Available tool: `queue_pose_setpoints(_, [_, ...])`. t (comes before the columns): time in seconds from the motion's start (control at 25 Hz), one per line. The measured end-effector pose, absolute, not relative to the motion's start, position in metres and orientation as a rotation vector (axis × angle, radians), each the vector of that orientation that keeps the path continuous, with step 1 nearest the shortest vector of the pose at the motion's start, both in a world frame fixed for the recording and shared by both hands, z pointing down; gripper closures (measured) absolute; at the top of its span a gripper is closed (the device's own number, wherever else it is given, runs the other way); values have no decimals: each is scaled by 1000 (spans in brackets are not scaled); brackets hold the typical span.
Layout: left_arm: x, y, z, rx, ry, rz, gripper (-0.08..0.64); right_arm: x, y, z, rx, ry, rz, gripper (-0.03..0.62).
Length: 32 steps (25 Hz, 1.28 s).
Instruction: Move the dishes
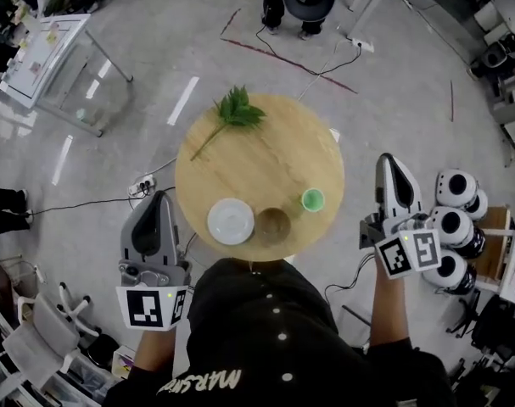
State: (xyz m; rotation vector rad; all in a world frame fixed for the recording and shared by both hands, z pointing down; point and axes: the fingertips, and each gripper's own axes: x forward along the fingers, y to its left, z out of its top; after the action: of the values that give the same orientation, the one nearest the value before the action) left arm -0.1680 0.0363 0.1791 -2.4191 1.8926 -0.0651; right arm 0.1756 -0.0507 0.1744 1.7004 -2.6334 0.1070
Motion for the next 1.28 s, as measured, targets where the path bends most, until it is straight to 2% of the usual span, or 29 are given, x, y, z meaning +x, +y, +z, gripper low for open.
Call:
queue_pose_setpoints(0.2, [-180,46,157,-2358,1896,-56,549,221,-2,129,2050,-2551,-128,592])
queue_pose_setpoints(0.44, [-197,61,153,-2282,1954,-60,549,228,37,137,2059,-2449,-289,592])
queue_pose_setpoints(1.28, [-181,75,155,-2265,1937,-68,549,215,38,155,1983,-2490,-215,592])
